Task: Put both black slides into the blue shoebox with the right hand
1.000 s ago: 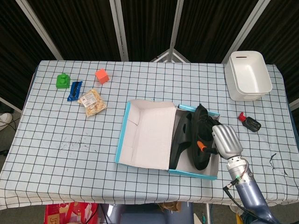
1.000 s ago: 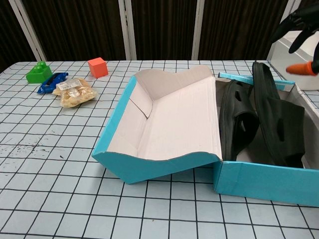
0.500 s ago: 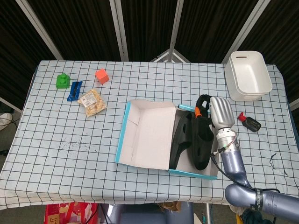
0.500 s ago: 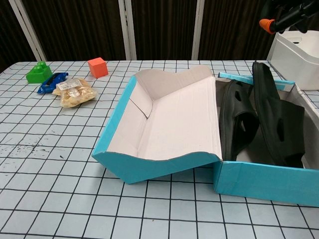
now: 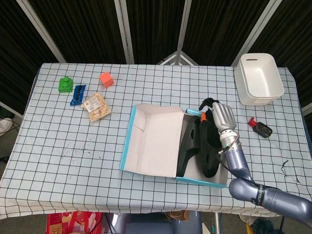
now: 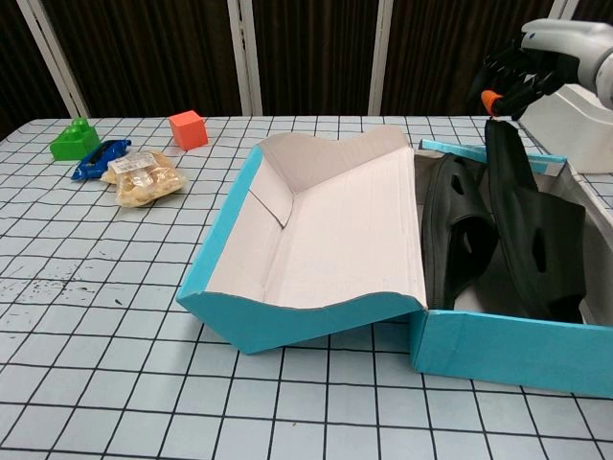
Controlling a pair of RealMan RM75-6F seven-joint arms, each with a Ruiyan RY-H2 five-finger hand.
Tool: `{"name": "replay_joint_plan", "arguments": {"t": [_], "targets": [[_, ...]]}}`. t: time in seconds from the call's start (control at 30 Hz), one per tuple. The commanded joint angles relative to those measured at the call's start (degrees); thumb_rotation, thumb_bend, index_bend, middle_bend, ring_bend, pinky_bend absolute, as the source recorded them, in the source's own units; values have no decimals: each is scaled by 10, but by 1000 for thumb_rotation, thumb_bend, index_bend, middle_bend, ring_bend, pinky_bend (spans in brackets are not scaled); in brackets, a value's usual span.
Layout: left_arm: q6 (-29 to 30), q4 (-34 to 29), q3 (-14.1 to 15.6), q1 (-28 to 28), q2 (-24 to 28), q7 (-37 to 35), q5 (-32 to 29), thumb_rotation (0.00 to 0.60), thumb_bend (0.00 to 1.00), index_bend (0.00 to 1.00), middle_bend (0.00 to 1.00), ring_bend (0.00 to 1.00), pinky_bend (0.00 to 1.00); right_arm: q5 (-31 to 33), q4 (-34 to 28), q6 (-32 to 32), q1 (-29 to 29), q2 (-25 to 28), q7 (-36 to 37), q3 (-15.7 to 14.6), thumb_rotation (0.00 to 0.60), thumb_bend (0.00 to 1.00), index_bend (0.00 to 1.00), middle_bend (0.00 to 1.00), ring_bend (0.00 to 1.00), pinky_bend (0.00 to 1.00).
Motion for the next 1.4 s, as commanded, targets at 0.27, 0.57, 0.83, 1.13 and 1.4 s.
{"name": "replay_joint_plan", "arguments": {"t": [0.27, 0.57, 0.83, 1.13, 1.4], "targets": [[-7, 2, 0, -3, -1, 2, -3, 600, 369, 21, 0, 0, 29, -12, 4, -20, 6, -7, 3, -23, 600, 631, 393, 221, 227, 321], [-5, -1, 2, -3, -1, 5, 1, 600, 369, 26, 0, 0, 30, -20, 2, -14, -11, -3, 17, -40, 600, 637, 384, 221, 247, 326], [-3, -4, 4, -3, -2, 10, 7, 600, 370, 26, 0, 0, 30, -37, -5, -16, -32, 9, 38, -56, 600, 636, 382, 221, 300, 416], [-2, -5, 6, -1, 0, 4, 12, 600, 369, 27, 0, 0, 30, -58, -38, -5, -41, 23, 43, -58, 600, 636, 379, 221, 300, 416], [-11, -1, 4, -3, 4, -9, 4, 600, 370, 27, 0, 0, 29, -124, -137, 62, -77, 69, 66, -47, 600, 636, 379, 221, 264, 416]]}}
